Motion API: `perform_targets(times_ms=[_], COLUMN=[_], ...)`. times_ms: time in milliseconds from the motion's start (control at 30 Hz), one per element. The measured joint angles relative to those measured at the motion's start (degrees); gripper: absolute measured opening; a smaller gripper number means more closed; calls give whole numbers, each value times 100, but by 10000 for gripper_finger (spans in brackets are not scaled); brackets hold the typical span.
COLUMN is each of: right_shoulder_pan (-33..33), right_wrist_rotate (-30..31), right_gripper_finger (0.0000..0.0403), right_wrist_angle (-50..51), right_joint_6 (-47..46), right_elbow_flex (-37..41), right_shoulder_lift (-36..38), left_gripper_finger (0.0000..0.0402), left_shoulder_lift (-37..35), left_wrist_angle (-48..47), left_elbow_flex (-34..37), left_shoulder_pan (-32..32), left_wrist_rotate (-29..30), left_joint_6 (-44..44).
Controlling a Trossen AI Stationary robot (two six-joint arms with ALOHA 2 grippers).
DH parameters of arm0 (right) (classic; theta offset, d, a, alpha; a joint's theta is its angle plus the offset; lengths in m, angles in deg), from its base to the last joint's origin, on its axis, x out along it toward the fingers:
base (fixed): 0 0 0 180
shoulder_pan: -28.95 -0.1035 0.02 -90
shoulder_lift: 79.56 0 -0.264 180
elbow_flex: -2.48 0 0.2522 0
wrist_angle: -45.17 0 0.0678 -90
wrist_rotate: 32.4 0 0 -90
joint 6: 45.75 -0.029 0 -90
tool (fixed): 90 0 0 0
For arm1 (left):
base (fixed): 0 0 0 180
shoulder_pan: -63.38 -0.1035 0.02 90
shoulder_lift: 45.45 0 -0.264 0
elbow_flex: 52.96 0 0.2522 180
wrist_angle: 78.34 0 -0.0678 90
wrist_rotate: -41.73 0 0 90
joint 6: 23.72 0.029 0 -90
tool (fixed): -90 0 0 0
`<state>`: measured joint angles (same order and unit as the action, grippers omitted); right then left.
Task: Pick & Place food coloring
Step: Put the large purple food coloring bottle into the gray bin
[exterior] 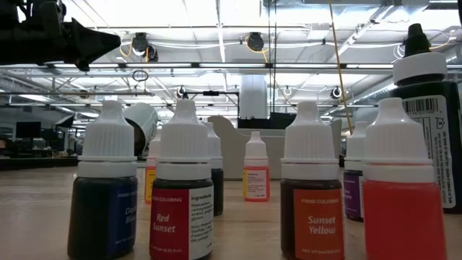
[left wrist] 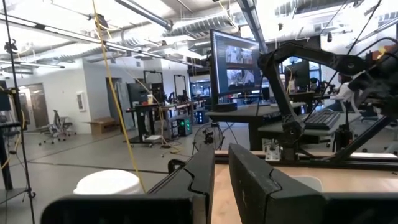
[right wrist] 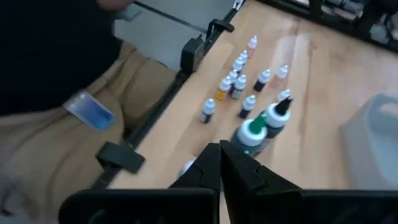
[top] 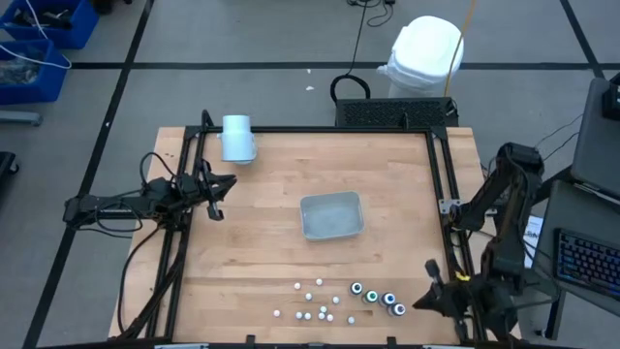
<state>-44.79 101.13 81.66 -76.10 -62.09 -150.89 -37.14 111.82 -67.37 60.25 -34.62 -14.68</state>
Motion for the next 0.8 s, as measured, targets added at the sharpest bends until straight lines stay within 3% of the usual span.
perform_targets(times_ms=[233, 400, 633, 800], right_shoulder_pan=[-348, -728, -773, -686], right_wrist_rotate=[35, 865, 324, 982], right_gripper_finger=[0, 0, 0, 0], right_wrist_angle=[162, 359, -247, -418], right_joint_6=[-815, -1448, -2391, -2719], right_elbow_flex=[4, 7, 79, 87], right_shoulder_lift=[-354, -370, -715, -1057], left_gripper_finger=[56, 56, 56, 56], left_shoulder_lift=[1, 1, 4, 5], left_wrist_angle=[-154, -180, -513, -608], left_elbow_flex=[0, 0, -4, -4], left_shoulder_pan=[0, -2, -1, -2], left_wrist_rotate=[2, 4, 0, -2], left_joint_6=[202, 247, 86, -84])
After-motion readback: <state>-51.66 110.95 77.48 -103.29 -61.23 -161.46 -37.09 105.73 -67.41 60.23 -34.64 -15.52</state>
